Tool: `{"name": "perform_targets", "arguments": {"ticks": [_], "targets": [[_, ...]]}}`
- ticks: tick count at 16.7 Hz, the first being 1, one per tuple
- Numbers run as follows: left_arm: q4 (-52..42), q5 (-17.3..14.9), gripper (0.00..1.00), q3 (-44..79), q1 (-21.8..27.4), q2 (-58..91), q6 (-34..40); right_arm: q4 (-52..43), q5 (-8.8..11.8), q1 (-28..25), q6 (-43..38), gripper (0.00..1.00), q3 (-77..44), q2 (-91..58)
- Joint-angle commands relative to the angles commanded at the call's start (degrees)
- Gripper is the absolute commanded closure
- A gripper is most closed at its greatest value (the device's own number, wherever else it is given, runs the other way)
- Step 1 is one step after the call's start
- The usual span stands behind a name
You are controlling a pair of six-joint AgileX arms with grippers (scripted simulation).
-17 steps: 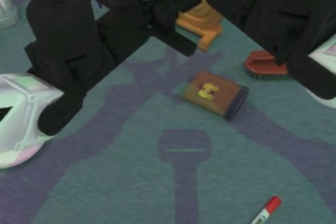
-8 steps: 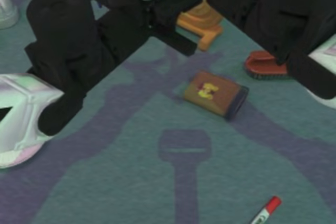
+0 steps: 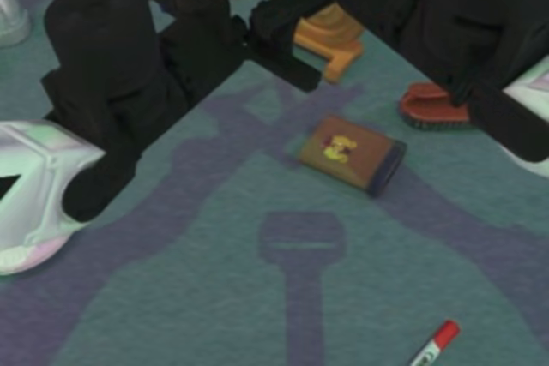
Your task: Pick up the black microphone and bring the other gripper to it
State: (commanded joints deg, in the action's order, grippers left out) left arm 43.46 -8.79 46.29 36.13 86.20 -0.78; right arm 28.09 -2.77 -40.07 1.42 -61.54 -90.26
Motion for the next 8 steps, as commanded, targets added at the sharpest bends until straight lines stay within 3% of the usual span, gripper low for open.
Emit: {"name": "perform_targets", "arguments": {"ticks": [6, 8], "targets": [[0.0, 0.0, 0.00, 0.0, 0.0, 0.0, 0.0, 0.0, 0.0, 0.0, 0.0, 1.00, 0.0, 0.0], [-0.1, 1.4, 0.00, -0.9, -1.6, 0.4, -0.7, 0.2, -0.7, 0.1, 0.5, 1.00, -0.6, 1.1]]}}
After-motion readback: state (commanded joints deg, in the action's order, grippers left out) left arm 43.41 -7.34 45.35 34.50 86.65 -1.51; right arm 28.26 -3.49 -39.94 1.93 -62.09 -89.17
